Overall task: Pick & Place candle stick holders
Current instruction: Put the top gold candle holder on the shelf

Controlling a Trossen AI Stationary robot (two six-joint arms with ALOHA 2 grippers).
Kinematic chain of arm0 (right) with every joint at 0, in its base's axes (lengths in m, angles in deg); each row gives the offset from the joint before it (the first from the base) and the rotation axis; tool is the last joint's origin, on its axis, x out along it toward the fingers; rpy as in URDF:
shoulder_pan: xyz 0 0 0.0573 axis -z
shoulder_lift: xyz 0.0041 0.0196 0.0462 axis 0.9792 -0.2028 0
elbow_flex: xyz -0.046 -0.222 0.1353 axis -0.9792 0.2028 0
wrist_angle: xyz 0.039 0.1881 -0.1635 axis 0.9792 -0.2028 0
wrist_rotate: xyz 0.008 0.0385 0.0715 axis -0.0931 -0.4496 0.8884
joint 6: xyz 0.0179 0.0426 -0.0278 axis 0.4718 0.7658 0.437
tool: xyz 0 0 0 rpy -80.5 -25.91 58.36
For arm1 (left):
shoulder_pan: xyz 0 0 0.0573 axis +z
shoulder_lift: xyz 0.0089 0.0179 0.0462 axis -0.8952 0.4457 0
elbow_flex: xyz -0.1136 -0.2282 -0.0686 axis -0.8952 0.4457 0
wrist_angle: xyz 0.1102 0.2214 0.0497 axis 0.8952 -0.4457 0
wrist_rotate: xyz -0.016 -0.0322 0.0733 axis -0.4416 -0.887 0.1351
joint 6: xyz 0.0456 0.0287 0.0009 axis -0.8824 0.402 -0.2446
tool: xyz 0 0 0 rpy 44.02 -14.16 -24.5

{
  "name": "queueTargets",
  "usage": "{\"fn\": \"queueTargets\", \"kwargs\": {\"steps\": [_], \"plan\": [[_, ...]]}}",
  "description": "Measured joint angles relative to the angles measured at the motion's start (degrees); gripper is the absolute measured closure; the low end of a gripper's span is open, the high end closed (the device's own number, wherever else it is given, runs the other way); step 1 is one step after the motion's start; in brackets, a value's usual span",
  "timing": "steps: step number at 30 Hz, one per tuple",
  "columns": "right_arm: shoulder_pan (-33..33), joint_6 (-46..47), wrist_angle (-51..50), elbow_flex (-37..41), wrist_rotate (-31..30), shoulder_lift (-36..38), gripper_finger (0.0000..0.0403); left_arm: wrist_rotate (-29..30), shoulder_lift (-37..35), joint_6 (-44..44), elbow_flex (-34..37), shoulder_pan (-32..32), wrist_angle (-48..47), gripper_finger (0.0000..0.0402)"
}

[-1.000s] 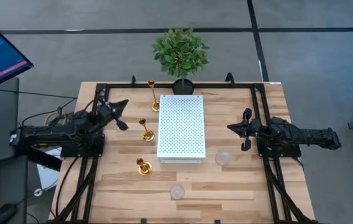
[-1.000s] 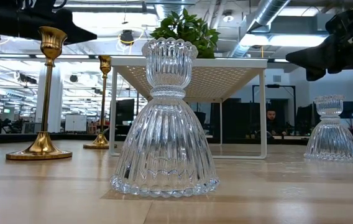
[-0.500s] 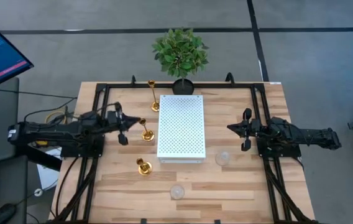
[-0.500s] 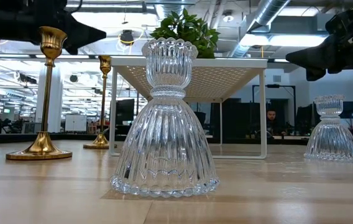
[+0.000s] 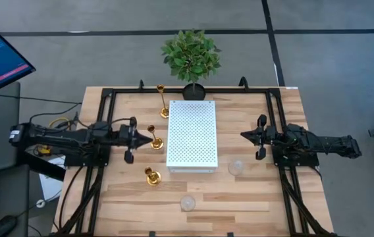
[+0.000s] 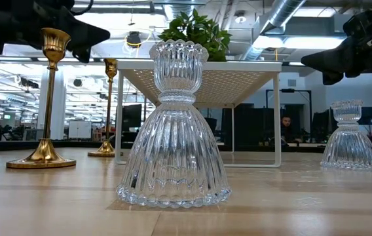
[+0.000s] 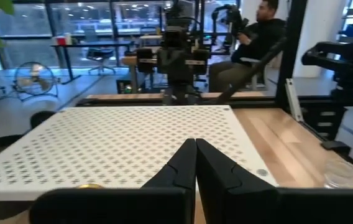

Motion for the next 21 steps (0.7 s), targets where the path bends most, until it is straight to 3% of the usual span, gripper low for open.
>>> {"fn": "queueTargets", "kwargs": {"steps": [8,15,21], "plan": [[0.0,0.0,0.0,0.0,0.0,0.0,0.0403,0.0,0.0,6.3,0.0,-5.3,-0.3,0.0394],[0.0,0.0,0.0,0.0,0.0,0.0,0.0403,0.1,0.0,2.1,0.0,-9.3,-0.7,0.0394],[0.0,0.1,0.0,0.0,0.0,0.0,0.0403,4.6,0.0,2.8,0.0,-9.4,-8.8,0.0394]]}}
